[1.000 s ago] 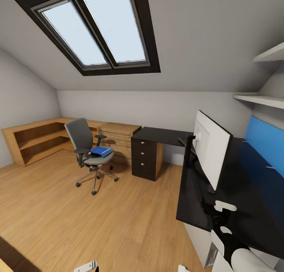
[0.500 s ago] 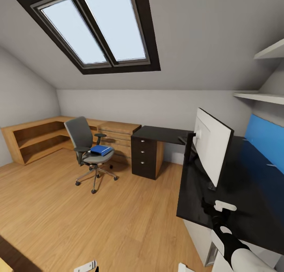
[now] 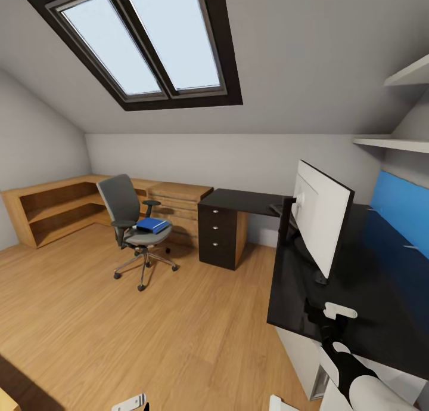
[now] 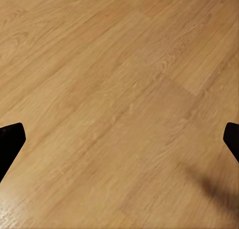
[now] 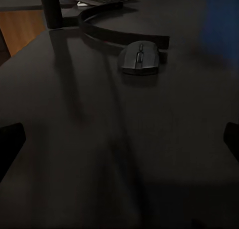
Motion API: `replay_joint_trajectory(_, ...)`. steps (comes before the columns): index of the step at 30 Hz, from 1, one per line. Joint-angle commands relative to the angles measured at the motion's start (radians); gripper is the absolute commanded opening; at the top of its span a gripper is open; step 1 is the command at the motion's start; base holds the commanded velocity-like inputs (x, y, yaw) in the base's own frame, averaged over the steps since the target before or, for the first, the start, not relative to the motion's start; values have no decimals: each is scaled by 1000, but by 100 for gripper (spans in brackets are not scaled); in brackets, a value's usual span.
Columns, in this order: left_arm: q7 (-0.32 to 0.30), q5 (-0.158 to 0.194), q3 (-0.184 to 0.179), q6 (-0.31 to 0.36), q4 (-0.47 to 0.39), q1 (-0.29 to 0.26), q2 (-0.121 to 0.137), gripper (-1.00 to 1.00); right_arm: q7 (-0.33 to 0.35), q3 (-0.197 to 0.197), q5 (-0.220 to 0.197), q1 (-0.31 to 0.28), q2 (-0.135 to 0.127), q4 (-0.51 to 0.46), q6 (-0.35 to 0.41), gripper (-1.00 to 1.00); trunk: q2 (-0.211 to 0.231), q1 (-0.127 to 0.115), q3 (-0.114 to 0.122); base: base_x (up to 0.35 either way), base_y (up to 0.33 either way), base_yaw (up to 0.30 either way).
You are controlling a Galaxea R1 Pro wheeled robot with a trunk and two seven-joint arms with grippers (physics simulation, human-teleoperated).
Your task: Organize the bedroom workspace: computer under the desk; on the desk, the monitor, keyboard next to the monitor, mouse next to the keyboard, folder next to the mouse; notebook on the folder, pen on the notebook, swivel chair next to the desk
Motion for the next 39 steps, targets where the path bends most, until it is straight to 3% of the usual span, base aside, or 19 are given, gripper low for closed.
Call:
replay_joint_trajectory(1,1,-2,3,-3,0,-1,0,100,-2,0,0,-1,0,1,-4,100,-1,0,-1,0,0,0)
replay_joint_trajectory(23,-4,-2,2,-3,1,-1,0,100,-2,0,0,-1,0,1,-7,100,-1,0,-1,0,0,0)
replay_joint_trajectory(39,-6,-2,0,-3,1,-1,2,100,-3,0,2,-1,-4,2,-7,100,-1,0,-1,95,0,0)
